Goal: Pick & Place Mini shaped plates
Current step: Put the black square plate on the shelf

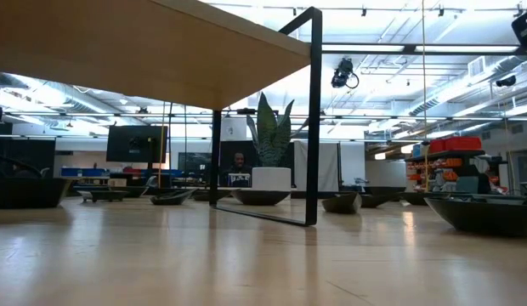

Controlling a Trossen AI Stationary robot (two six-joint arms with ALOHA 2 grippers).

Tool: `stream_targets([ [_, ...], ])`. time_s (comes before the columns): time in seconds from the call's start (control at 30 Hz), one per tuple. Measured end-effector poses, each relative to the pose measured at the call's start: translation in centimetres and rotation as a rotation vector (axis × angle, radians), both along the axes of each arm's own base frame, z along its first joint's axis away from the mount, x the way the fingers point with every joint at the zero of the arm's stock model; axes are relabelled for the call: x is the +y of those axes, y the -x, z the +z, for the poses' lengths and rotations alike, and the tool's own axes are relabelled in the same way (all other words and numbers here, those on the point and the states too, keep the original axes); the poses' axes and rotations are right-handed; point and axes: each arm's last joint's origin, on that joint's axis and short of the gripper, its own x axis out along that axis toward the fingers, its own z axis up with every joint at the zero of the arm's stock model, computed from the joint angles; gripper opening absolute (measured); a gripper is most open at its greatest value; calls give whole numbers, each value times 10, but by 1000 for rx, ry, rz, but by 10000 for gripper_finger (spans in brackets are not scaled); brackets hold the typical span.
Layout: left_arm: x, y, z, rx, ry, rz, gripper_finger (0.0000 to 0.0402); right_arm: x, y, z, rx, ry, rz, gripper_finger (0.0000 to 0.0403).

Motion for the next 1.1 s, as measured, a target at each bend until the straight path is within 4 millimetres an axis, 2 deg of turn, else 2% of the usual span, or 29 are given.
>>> stream_targets([
  [0.4,0,0,-3,30,-17,-1,18,1,3,-8,88,-2,16,20],
  [1.1,0,0,-3,28,-13,-2,18,1,3,-7,73,-2,15,20],
])
